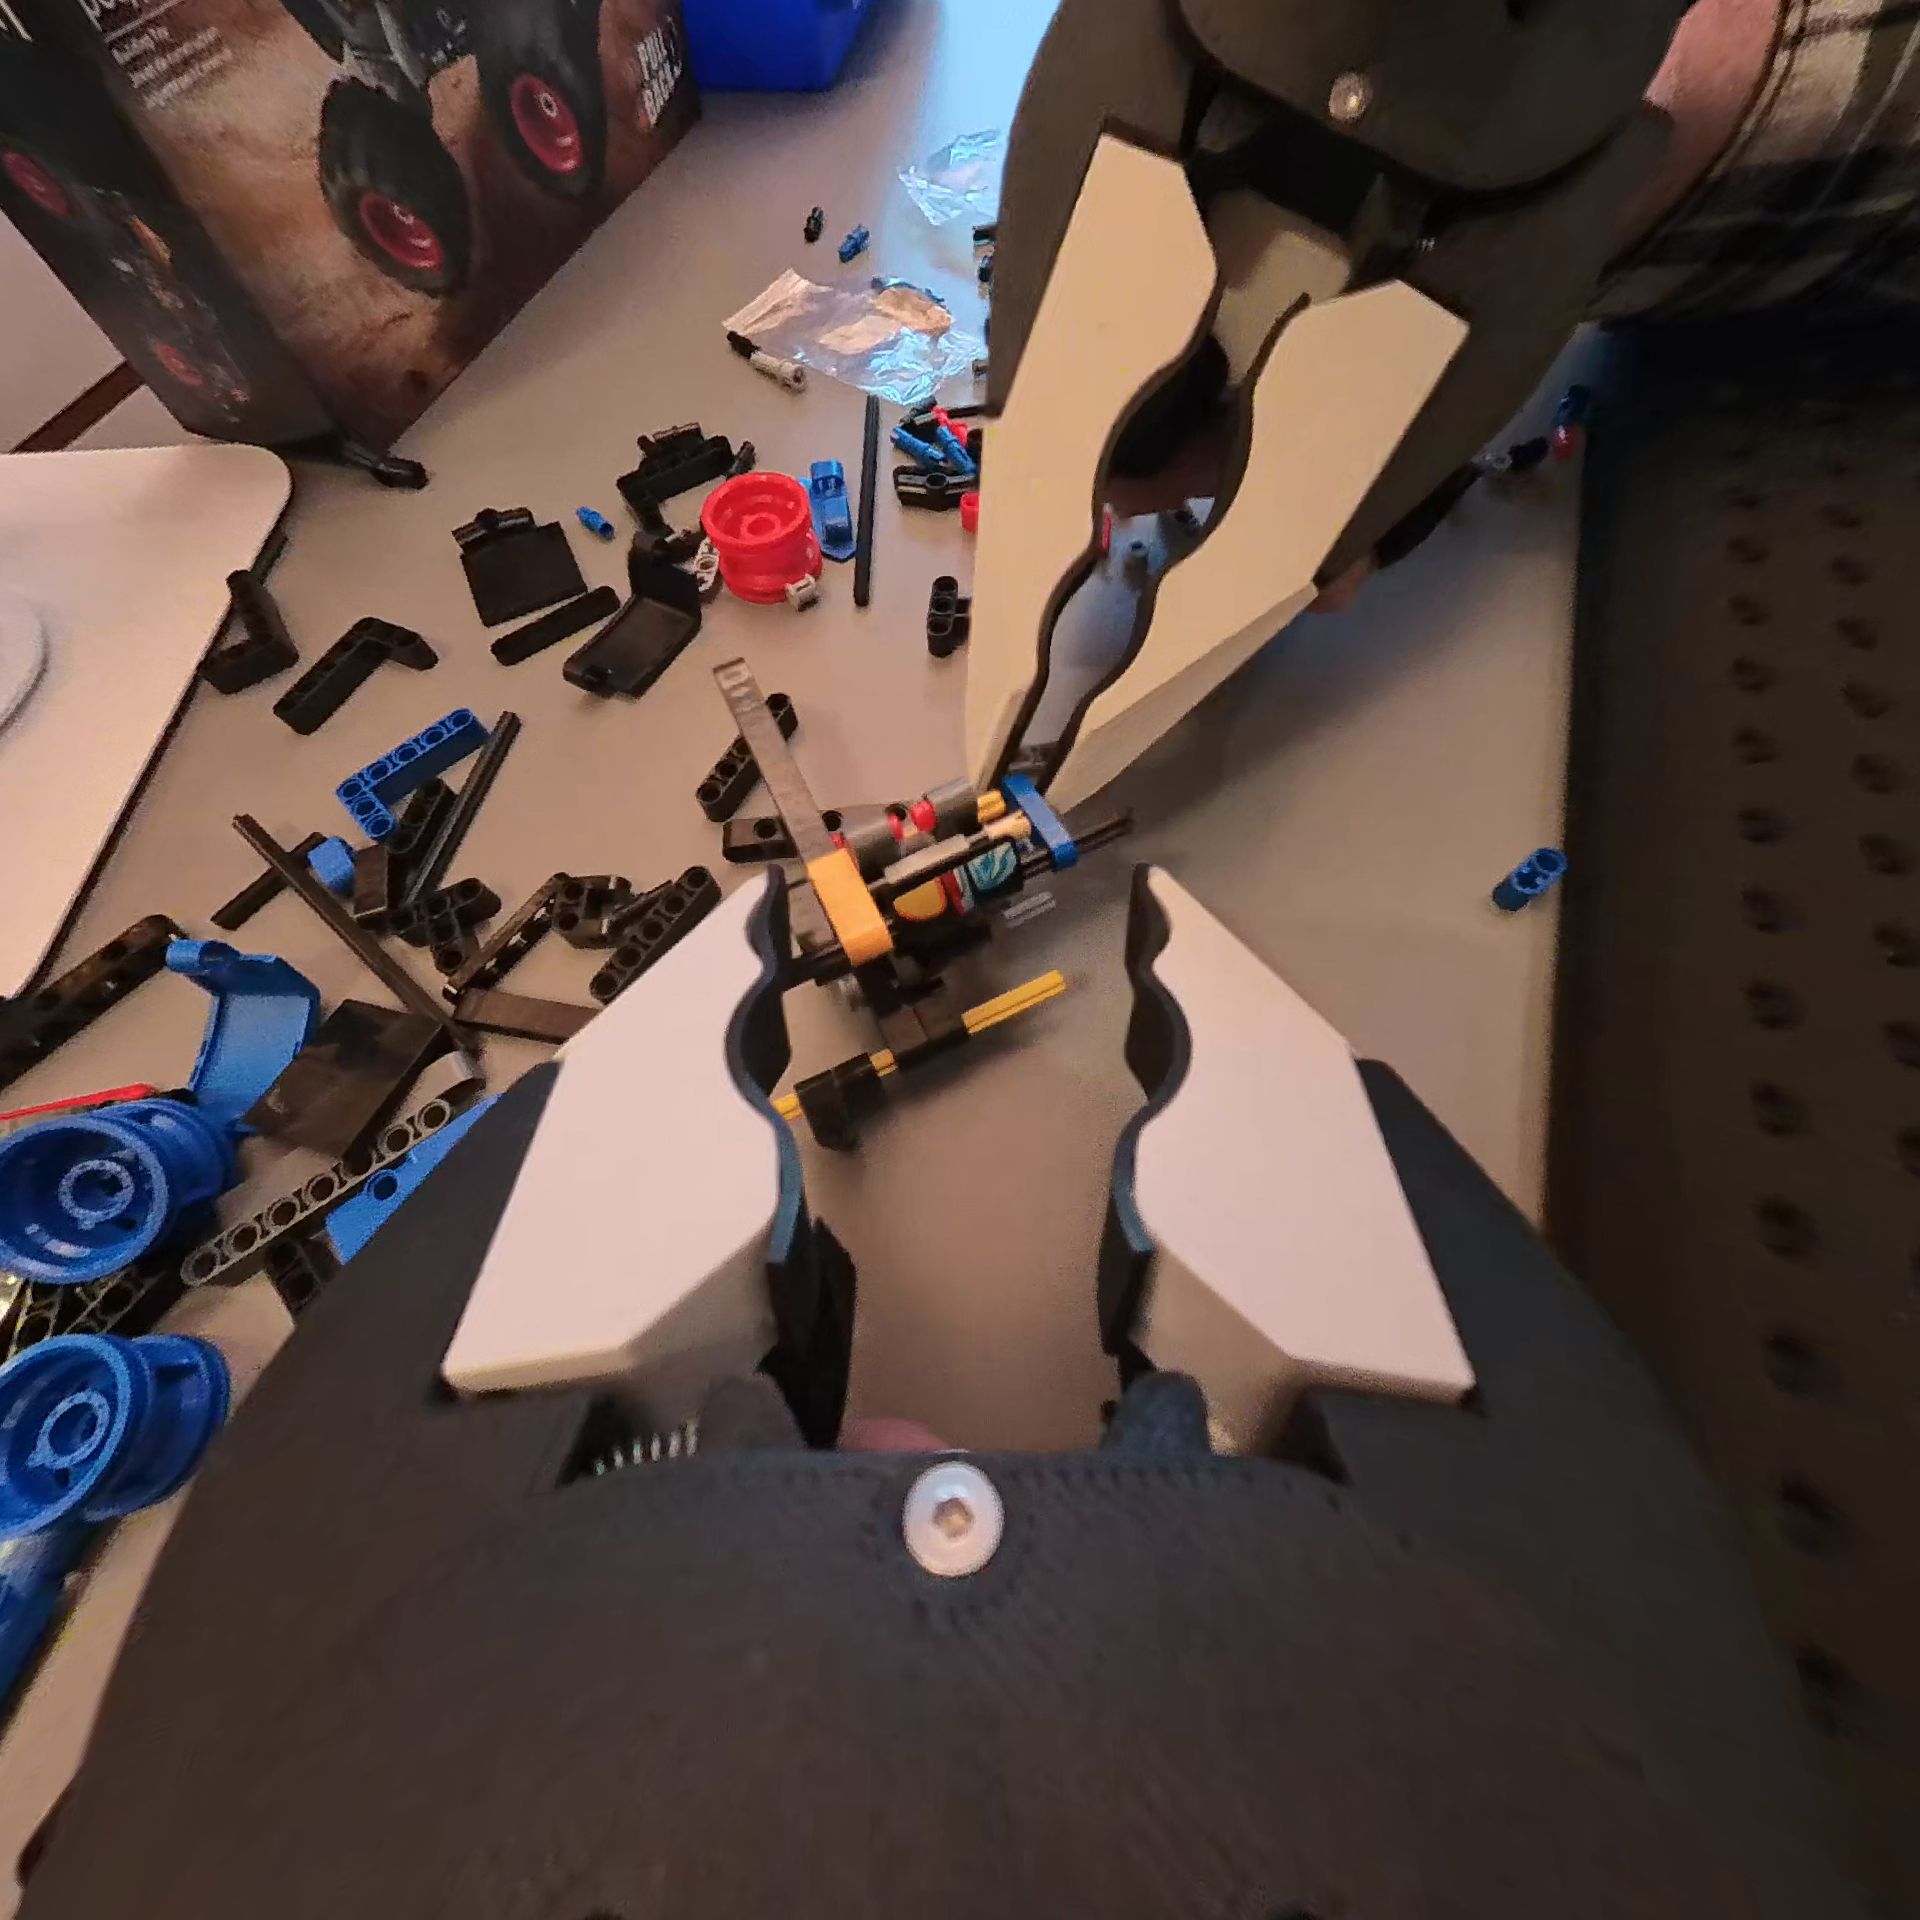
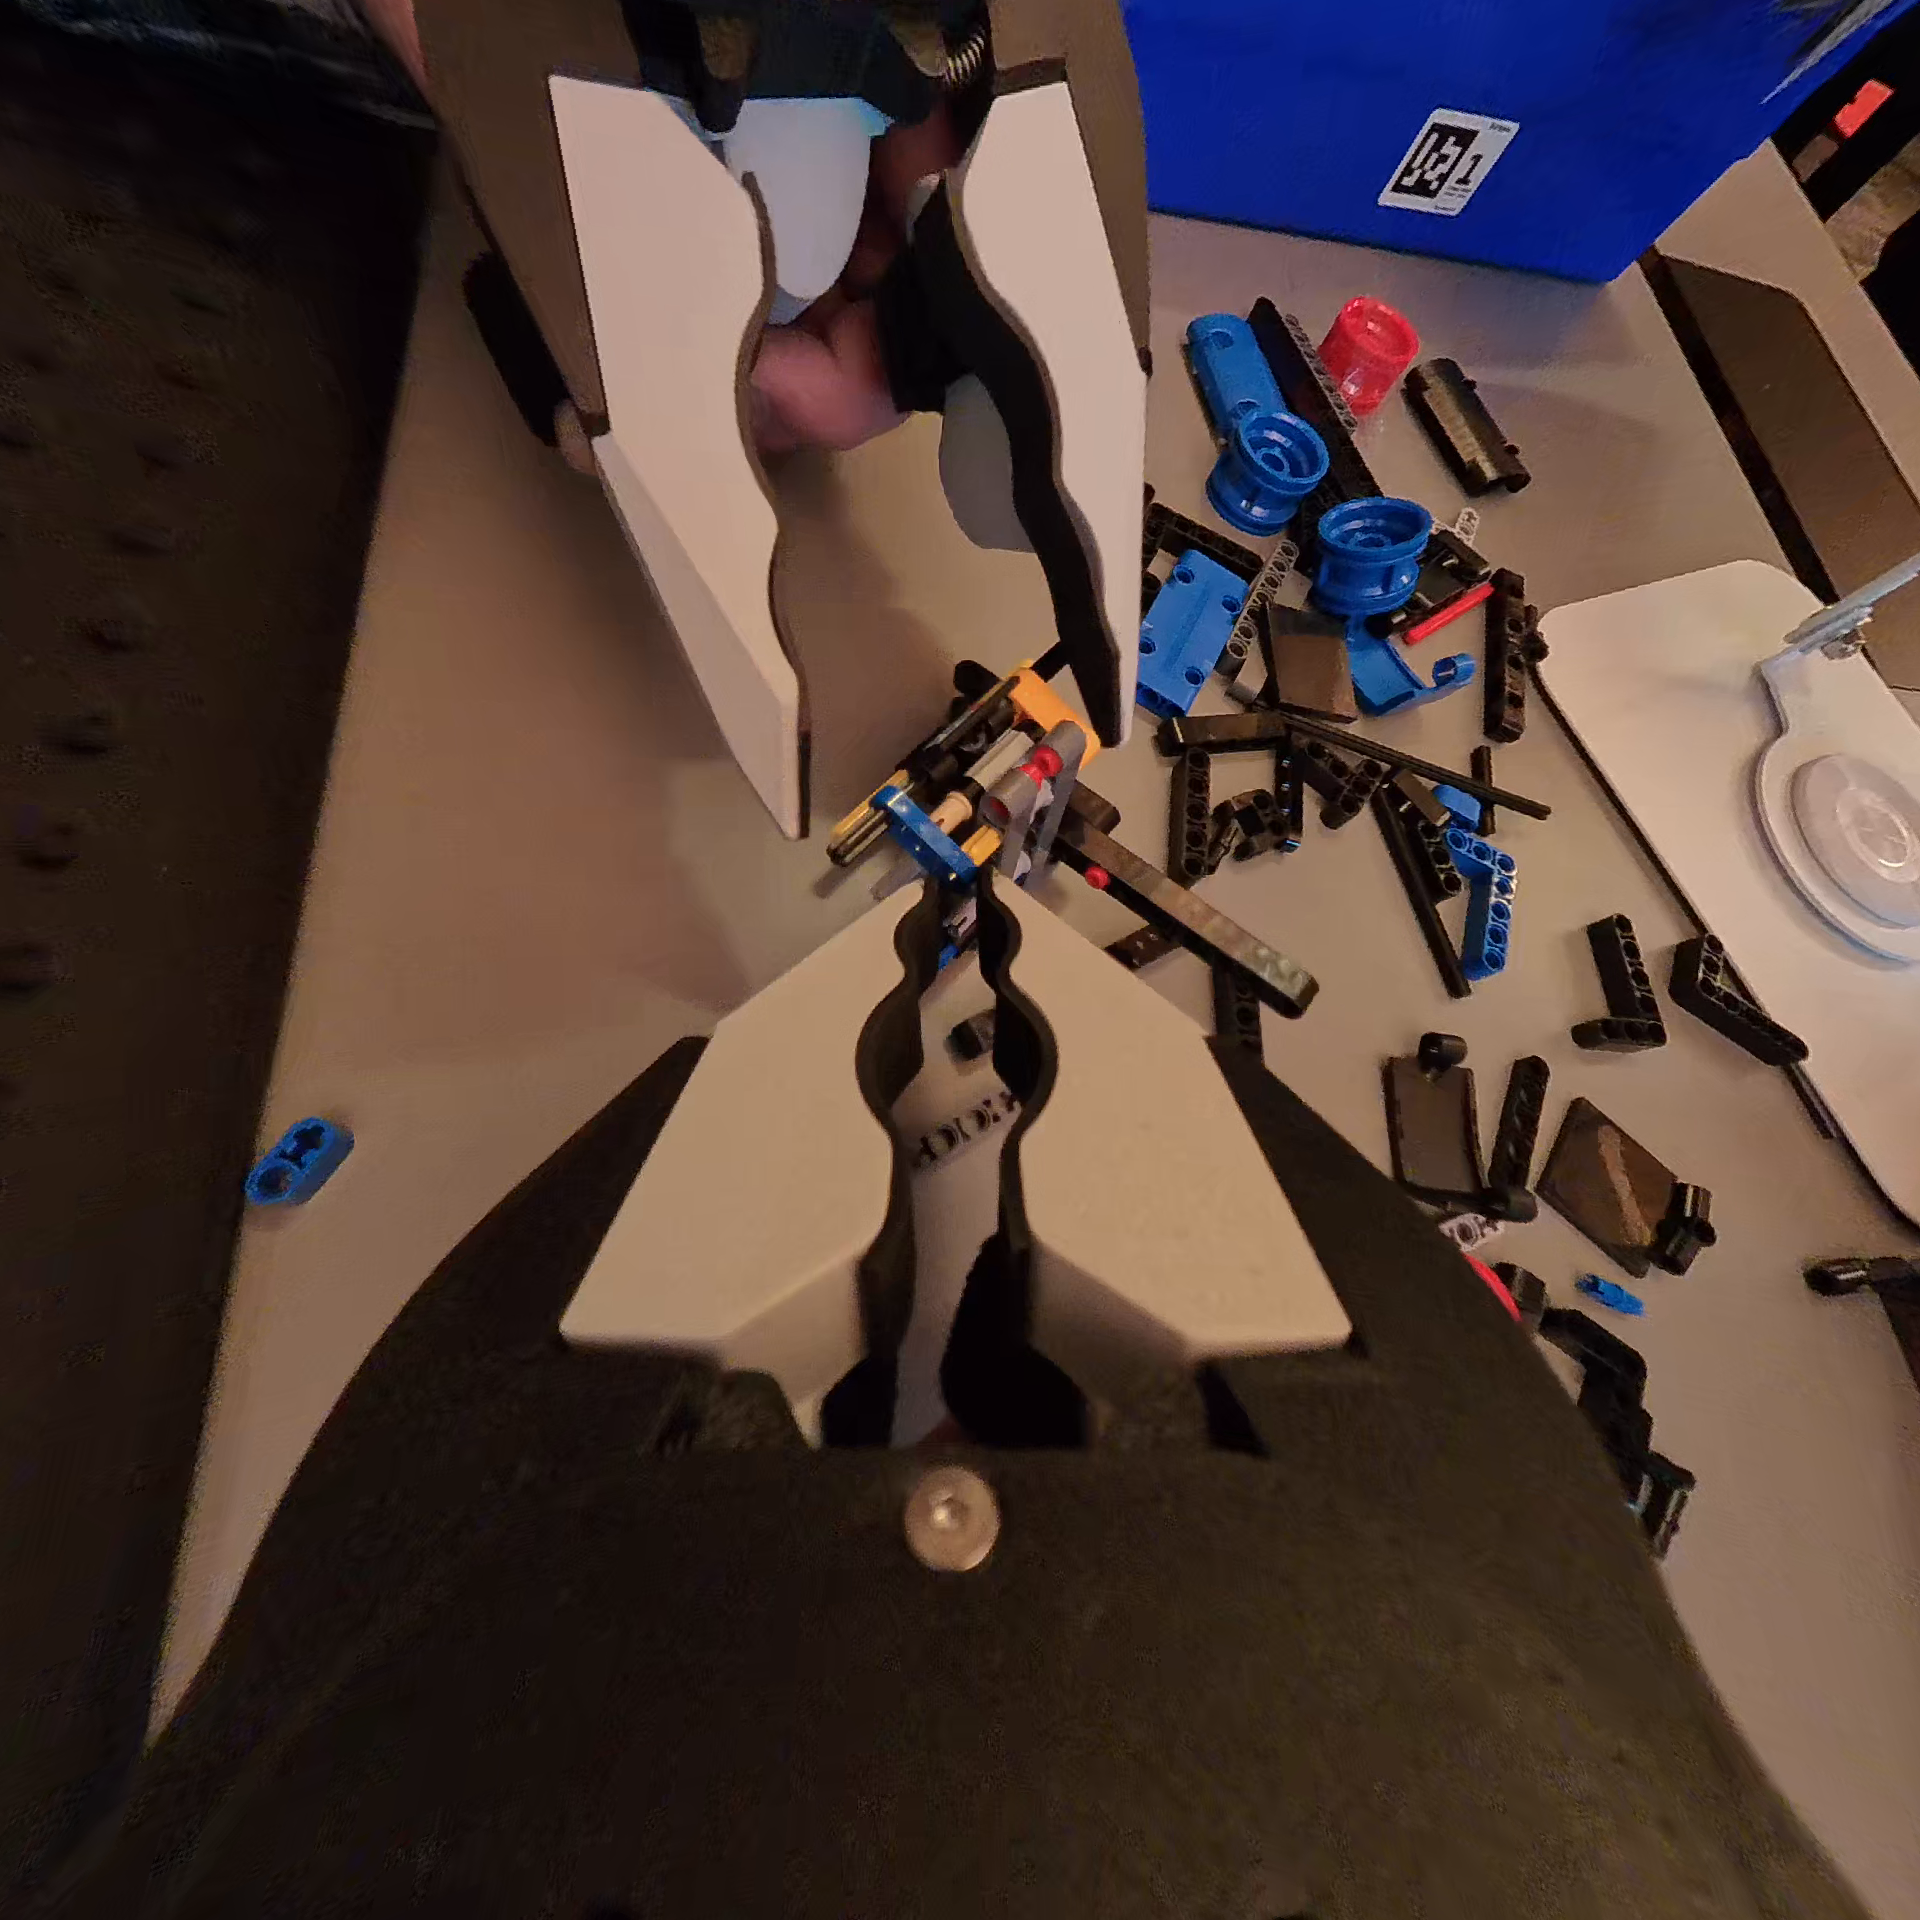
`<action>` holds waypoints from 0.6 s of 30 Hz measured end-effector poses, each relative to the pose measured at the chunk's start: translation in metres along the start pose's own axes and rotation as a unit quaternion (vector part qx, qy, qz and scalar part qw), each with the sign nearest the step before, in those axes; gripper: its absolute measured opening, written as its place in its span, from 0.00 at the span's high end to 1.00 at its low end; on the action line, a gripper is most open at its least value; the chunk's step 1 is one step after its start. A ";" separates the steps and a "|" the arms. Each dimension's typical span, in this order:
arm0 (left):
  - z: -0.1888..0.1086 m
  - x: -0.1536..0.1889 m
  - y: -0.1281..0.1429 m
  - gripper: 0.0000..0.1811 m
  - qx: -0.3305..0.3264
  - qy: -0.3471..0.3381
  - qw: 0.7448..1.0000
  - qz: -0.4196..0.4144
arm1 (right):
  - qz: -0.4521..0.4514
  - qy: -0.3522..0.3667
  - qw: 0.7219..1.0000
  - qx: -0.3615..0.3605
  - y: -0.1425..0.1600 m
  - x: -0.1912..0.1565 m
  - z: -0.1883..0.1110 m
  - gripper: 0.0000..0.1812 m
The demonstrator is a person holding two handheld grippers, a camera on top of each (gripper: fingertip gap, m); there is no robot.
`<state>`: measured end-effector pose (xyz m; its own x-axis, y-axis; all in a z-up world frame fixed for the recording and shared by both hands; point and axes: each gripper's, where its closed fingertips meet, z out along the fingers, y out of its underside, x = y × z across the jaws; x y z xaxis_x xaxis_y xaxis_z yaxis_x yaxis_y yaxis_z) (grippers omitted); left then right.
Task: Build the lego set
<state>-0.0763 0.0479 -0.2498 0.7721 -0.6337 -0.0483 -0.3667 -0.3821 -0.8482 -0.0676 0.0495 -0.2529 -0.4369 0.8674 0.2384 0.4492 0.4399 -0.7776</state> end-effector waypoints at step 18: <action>0.000 -0.004 0.001 0.75 0.008 0.003 1.000 -0.027 | 0.003 0.013 1.000 -0.022 -0.001 0.000 0.004 0.99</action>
<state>-0.0799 0.0502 -0.2510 0.7871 -0.6168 0.0016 -0.3158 -0.4052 -0.8579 -0.0711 0.0483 -0.2545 -0.4143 0.8754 0.2491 0.4853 0.4440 -0.7533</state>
